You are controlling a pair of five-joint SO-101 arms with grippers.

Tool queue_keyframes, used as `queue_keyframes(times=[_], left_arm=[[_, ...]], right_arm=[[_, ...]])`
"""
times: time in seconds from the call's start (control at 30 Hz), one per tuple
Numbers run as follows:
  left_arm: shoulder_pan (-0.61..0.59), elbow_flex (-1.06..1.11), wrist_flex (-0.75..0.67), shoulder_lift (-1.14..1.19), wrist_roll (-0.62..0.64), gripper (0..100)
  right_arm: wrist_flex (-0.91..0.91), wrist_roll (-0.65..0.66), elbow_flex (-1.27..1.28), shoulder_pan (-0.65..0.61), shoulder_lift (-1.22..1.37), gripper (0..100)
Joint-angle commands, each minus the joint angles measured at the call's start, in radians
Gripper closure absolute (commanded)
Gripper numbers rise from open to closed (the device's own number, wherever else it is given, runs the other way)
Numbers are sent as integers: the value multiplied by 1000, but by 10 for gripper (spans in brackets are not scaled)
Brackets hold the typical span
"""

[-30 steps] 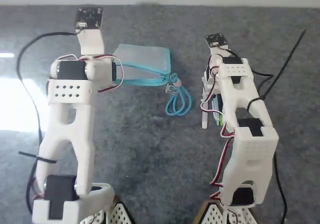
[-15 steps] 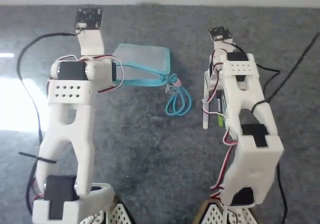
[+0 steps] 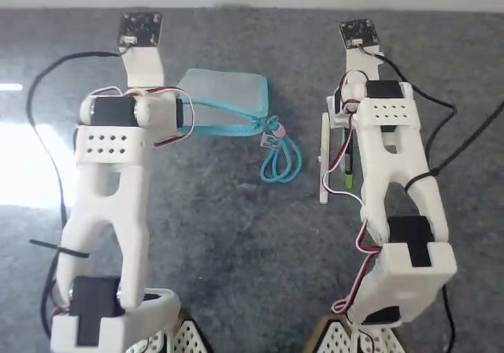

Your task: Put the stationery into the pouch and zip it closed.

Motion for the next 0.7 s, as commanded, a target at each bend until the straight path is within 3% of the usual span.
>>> queue_keyframes(times=[0.0, 0.23, 0.47, 0.67], left_arm=[[-9, 2, -20, -2, -11, 990], [-9, 2, -17, -2, -11, 990], [-9, 2, -17, -2, -11, 990], [-6, 2, -20, -2, -11, 990]], right_arm=[[10, 28, -11, 1, -73, 831], [10, 31, 5, 5, -50, 845], [4, 21, -25, -4, 131, 847], [91, -61, -54, -107, 160, 847]])
